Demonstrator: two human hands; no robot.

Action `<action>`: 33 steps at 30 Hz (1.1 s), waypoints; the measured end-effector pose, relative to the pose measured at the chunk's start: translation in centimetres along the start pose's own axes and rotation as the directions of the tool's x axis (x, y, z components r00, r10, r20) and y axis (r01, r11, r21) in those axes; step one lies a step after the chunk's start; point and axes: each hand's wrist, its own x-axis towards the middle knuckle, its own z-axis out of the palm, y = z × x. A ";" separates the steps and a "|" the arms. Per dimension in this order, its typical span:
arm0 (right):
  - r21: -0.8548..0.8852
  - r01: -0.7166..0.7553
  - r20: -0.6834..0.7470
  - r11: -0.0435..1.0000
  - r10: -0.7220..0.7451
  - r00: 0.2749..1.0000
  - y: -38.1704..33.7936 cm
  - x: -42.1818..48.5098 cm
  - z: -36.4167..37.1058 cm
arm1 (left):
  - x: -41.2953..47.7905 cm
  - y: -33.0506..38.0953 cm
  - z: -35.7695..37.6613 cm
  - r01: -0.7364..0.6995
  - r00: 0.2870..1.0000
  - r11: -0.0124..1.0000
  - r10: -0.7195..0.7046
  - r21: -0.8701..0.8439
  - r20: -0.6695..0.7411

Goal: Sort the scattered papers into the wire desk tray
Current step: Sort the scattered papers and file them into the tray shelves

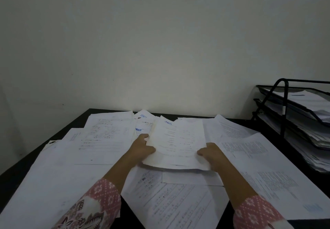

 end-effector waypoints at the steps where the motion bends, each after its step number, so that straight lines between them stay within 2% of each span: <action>1: 0.002 0.018 -0.012 1.000 -0.018 1.000 0.1 0.0 0.2 | -0.1 -0.1 -0.5 -0.008 0.999 1.000 0.008 -0.003 -0.045; 3: 0.036 0.051 -0.044 0.998 -0.050 0.998 0.2 -0.2 0.7 | -0.2 -0.7 -1.9 -0.050 0.977 0.998 0.059 0.046 -0.205; 5: 0.078 0.071 -0.076 0.994 -0.065 0.995 0.3 -0.4 1.3 | 0.0 -1.8 -3.7 -0.075 0.911 0.980 0.143 0.185 -0.388; 6: 0.086 0.079 -0.089 0.993 -0.072 0.993 0.2 -0.5 1.6 | 0.2 -2.6 -4.6 -0.044 0.874 0.961 0.169 0.273 -0.455; 8: 0.105 0.087 -0.103 0.991 -0.076 0.992 0.1 -0.7 1.9 | 0.3 -4.1 -6.2 0.132 0.846 0.872 0.148 0.471 -0.511; 10: 0.130 0.091 -0.100 0.987 -0.078 0.992 -0.2 -0.8 2.1 | 0.1 -5.5 -7.4 0.292 0.880 0.718 0.057 0.632 -0.472; 11: 0.139 0.093 -0.099 0.986 -0.080 0.992 -0.3 -0.9 2.2 | 0.1 -6.1 -7.6 0.319 0.900 0.659 0.016 0.681 -0.436; 13: 0.157 0.097 -0.101 0.983 -0.082 0.992 -0.6 -1.0 2.3 | 0.1 -7.0 -7.6 0.289 0.922 0.612 0.028 0.736 -0.386; 19: 0.219 0.084 -0.110 0.972 -0.060 0.992 -1.3 -1.3 2.3 | -0.7 -6.9 -6.4 0.109 0.901 0.574 0.288 0.812 -0.324; 21: 0.231 0.069 -0.110 0.970 -0.045 0.993 -1.6 -1.5 2.3 | -0.6 -6.7 -6.5 0.028 0.881 0.613 0.358 0.790 -0.309; 22: 0.238 0.062 -0.102 0.969 -0.038 0.994 -1.8 -1.7 2.3 | -0.6 -6.7 -6.7 0.000 0.869 0.666 0.370 0.746 -0.329; 24: 0.247 0.054 -0.074 0.968 -0.037 0.997 -2.2 -2.0 2.7 | -0.4 -6.7 -7.9 0.015 0.850 0.780 0.319 0.625 -0.419; 25: 0.243 0.056 -0.056 0.968 -0.044 0.997 -2.4 -2.1 2.9 | -0.2 -6.8 -8.6 0.080 0.841 0.797 0.269 0.599 -0.470; 27: 0.234 0.056 -0.011 0.971 -0.055 0.998 -2.7 -2.5 3.8 | 0.0 -7.3 -10.2 0.299 0.839 0.734 0.102 0.610 -0.534; 29: 0.240 0.048 0.037 0.970 -0.059 0.998 -3.1 -2.8 4.9 | 0.0 -7.8 -11.5 0.451 0.829 0.662 -0.064 0.598 -0.555; 31: 0.241 0.050 0.077 0.969 -0.070 0.995 -3.4 -3.0 6.1 | 0.1 -8.2 -12.5 0.499 0.821 0.622 -0.116 0.603 -0.560; 33: 0.226 0.060 0.104 0.972 -0.086 0.991 -3.5 -3.0 7.1 | 0.1 -8.4 -13.3 0.491 0.818 0.647 -0.113 0.583 -0.564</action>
